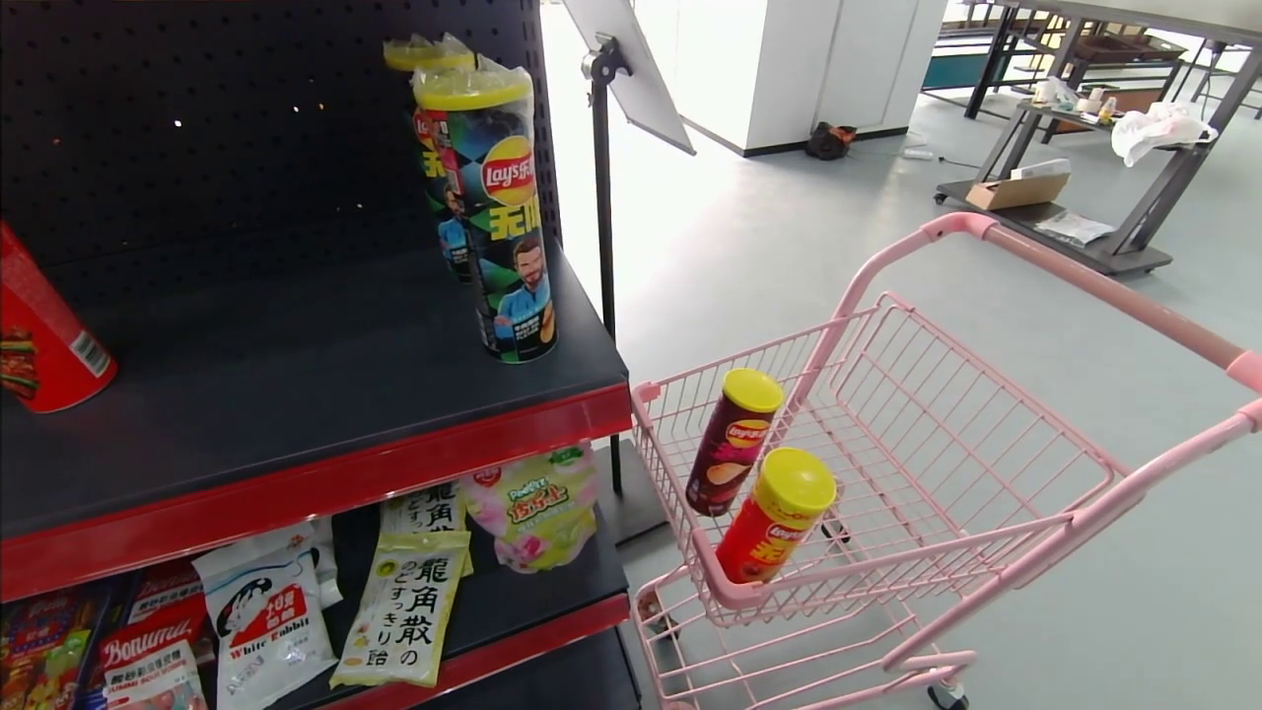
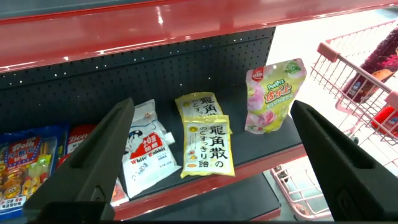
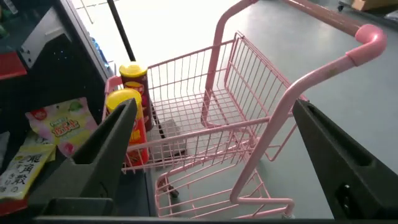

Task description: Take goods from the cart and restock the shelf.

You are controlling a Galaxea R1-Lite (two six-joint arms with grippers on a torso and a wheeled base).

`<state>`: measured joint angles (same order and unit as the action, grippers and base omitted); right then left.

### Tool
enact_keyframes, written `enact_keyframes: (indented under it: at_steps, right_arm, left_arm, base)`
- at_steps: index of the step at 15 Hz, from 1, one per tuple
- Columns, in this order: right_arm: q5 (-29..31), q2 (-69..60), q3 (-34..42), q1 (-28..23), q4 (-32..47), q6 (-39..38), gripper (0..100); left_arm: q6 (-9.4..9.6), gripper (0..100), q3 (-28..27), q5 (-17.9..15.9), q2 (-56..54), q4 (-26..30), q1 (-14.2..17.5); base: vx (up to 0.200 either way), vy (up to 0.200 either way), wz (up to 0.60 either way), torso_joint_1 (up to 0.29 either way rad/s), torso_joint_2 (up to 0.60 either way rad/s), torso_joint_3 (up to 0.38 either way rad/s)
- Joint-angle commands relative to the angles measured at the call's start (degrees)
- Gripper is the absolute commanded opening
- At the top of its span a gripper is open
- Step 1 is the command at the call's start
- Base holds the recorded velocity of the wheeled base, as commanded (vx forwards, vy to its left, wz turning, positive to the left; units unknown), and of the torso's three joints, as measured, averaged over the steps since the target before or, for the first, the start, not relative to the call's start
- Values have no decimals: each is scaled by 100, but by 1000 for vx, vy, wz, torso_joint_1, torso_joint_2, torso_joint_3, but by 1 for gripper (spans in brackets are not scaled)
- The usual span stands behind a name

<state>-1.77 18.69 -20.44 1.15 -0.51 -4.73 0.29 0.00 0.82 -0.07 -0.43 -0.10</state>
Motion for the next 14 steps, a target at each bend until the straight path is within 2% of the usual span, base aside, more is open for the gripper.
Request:
enact_keyframes:
  at_steps: [1,2,3,4,6,10,14]
  right_arm:
    - [-87,3088,-1339,351,-283,-248,100]
    - [-96,3835,-751,448,-1373,-450,100]
    - [-96,4117,-531,553,-1786,-467,100]
    - [-87,4864,40,747,-2814,-485,100]
    - [-96,5567,515,905,-3658,-494,100]
    - [-96,6006,744,1705,-3842,-924,100]
    - [-96,6296,708,2320,-3895,-995,100]
  left_arm:
    - [-3,100,0,6,7,-1,1]
    - [-3,100,0,6,7,-1,1]
    - [-3,100,0,6,7,-1,1]
    - [-3,100,0,6,7,-1,1]
    - [-3,100,0,6,7,-1,1]
    - [-3,100,0,6,7,-1,1]
    - [-3,100,0,6,7,-1,1]
  base:
    - [0,0,0,0,0,0]
    - [0,0,0,0,0,0]
    - [0,0,0,0,0,0]
    - [0,0,0,0,0,0]
    - [0,0,0,0,0,0]
    - [0,0,0,0,0,0]
    - [0,0,0,0,0,0]
